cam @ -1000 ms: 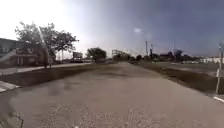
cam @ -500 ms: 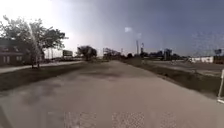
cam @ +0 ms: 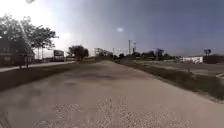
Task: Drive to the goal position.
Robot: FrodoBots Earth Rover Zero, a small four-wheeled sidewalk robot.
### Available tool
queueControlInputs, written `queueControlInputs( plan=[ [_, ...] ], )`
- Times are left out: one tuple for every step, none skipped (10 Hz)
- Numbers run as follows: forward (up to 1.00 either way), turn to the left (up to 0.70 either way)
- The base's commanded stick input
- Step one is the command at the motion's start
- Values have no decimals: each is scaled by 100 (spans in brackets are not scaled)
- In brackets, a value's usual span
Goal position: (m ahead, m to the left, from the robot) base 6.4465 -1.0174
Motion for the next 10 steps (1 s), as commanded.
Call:
queueControlInputs(
  plan=[
    [100, -4],
    [100, -4],
    [100, -4],
    [100, -5],
    [100, -7],
    [100, -10],
    [100, -12],
    [100, -13],
    [100, -13],
    [100, -17]
  ],
)
